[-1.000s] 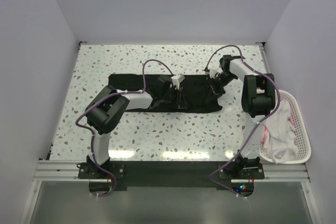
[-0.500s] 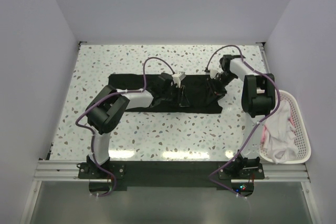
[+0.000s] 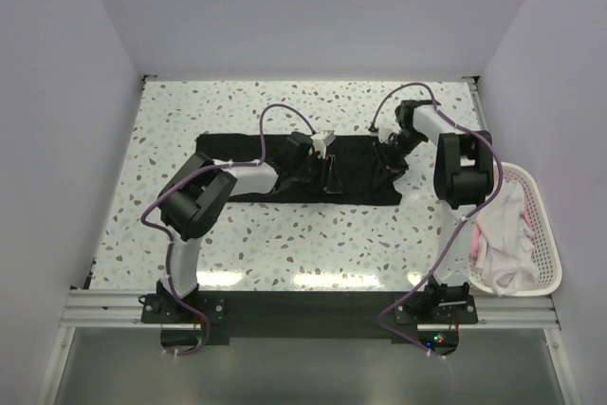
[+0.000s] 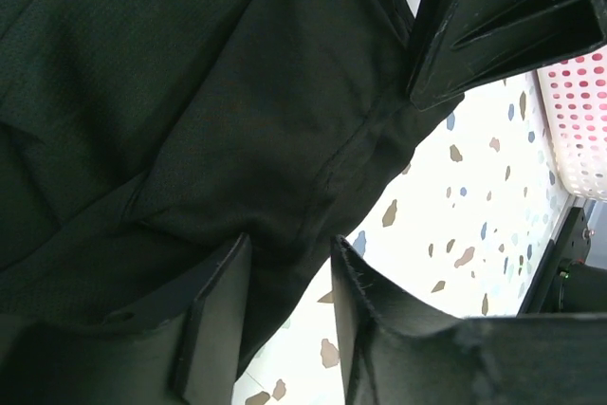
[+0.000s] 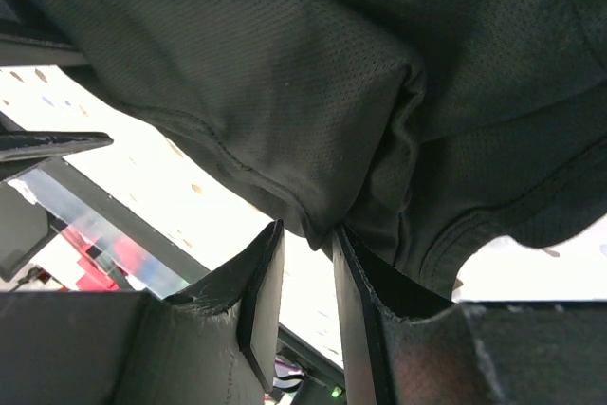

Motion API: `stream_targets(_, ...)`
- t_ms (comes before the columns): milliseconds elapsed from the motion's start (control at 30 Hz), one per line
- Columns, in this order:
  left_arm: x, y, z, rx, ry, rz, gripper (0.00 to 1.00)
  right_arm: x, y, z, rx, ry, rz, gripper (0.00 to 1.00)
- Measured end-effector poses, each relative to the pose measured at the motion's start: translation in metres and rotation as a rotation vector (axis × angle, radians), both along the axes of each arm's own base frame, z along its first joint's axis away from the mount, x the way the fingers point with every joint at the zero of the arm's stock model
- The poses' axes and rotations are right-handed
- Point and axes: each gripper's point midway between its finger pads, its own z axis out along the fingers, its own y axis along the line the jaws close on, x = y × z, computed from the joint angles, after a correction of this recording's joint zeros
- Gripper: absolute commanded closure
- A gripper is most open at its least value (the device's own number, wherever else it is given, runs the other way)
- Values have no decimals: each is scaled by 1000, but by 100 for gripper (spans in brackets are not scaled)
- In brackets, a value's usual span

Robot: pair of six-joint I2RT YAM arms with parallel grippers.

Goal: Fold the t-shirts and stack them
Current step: Fold the tshirt

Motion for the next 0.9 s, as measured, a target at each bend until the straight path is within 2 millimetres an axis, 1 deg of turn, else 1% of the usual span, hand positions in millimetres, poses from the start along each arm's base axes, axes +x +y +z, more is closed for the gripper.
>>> stream_targets(33, 0, 0, 0, 0, 1, 0, 63, 0, 0, -1, 0, 4, 0, 69)
stream_targets(133, 1, -1, -1, 0, 1, -1, 67, 0, 0, -2, -2, 7, -2, 69)
stream_targets(200, 2, -2, -2, 0, 1, -1, 66, 0, 0, -2, -2, 6, -2, 67)
stream_targets(267, 2, -2, -2, 0, 2, -1, 63, 0, 0, -2, -4, 6, -3, 67)
stream_targets(367, 2, -2, -1, 0, 2, -1, 61, 1, -1, -2, -9, 6, -6, 67)
stream_targets(467, 2, -2, -1, 0, 2, -1, 59, 1, -1, -3, -13, 7, -10, 71)
stream_targets(600, 2, -2, -1, 0, 3, -1, 53, 3, -1, -2, -13, 5, -16, 72)
stream_targets(800, 2, -2, -1, -1, 6, 0, 54, 8, 0, 2, -10, -8, -20, 74)
stream_targets(900, 2, -3, -1, -5, 16, 7, 53, 9, 1, 4, -8, -12, -21, 79)
